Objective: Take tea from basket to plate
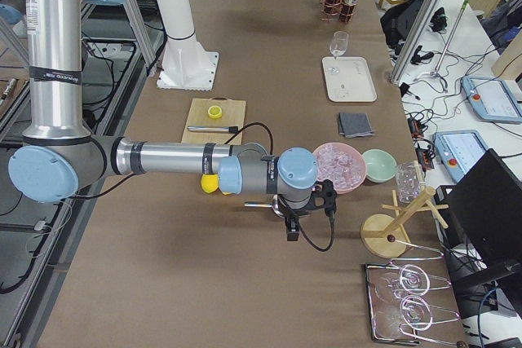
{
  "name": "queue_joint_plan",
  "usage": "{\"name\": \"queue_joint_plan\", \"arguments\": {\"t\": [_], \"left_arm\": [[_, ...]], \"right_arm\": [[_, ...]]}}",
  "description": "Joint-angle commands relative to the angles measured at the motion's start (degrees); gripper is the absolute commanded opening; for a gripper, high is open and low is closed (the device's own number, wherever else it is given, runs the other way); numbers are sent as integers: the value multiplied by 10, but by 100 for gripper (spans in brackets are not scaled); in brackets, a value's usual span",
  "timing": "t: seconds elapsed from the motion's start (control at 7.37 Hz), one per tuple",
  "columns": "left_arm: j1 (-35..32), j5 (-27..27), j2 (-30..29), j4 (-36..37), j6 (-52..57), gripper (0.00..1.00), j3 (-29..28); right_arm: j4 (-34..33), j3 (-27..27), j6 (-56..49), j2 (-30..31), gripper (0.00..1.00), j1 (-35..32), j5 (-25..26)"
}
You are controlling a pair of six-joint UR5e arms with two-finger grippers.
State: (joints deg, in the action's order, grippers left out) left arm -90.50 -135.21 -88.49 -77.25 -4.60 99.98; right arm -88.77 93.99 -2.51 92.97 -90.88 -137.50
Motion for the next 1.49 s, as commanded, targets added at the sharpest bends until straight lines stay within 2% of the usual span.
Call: {"name": "queue_joint_plan", "arguments": {"t": [0.0, 0.14, 0.81, 1.09, 1.36], "left_arm": [[-9, 1, -2, 1, 9, 98, -11], [-10, 0, 0, 1, 6, 98, -7], [-11, 1, -6, 3, -13, 98, -7], [-11, 0, -9, 4, -64, 98, 1], [-11, -1, -17, 5, -95, 98, 0]], "right_arm": [[-1, 0, -14, -14, 100, 0, 31], [-1, 2, -57, -15, 100, 3, 55], [-8, 7, -59, -15, 100, 4, 37], [-64, 9, -58, -26, 100, 3, 37], [-75, 9, -59, -28, 100, 4, 38]]}}
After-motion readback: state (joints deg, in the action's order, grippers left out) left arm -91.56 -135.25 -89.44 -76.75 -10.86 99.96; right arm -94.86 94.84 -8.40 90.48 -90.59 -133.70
